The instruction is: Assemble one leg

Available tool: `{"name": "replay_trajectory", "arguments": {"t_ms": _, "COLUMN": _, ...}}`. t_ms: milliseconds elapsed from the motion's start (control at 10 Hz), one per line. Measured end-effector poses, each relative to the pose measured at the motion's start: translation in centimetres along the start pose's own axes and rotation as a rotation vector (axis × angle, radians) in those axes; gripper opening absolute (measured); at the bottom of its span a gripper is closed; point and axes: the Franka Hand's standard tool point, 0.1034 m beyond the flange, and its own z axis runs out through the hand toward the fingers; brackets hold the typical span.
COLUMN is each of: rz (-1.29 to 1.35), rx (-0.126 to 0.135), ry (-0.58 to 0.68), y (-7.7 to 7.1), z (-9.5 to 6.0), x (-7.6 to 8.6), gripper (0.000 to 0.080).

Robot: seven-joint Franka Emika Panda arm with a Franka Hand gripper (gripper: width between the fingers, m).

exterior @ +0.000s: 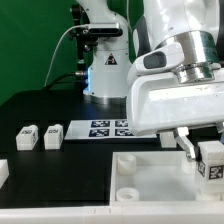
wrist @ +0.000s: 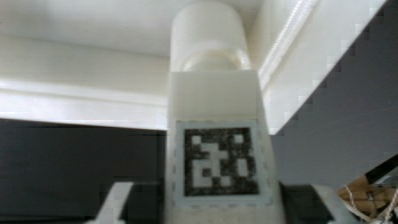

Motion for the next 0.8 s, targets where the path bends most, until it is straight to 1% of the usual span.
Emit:
{"name": "replay_trajectory", "arguments": {"t_ms": 400, "rz": 0.002, "rx": 0.001, "ry": -0.012, "y": 0.13, "z": 0.15, "x": 0.27, "gripper": 0.0291}}
{"name": "replay_trajectory", "arguments": {"t_ms": 600, "rz": 0.002, "rx": -0.002, "ry": 0.01, "y": 0.12, "z": 0.07, "x": 0.11, "gripper": 0.0291}}
{"name": "replay_trajectory", "arguments": {"t_ms": 700, "rz": 0.003, "rx": 0.001, "ry": -0.01, "y": 0.13, "z": 0.14, "x": 0.24, "gripper": 0.0291}}
{"name": "replay_trajectory", "arguments": {"t_ms": 800, "rz": 0.002, "rx": 0.001, "ry": -0.013, "y": 0.12, "z": 0.2, "x": 0.11, "gripper": 0.0424}}
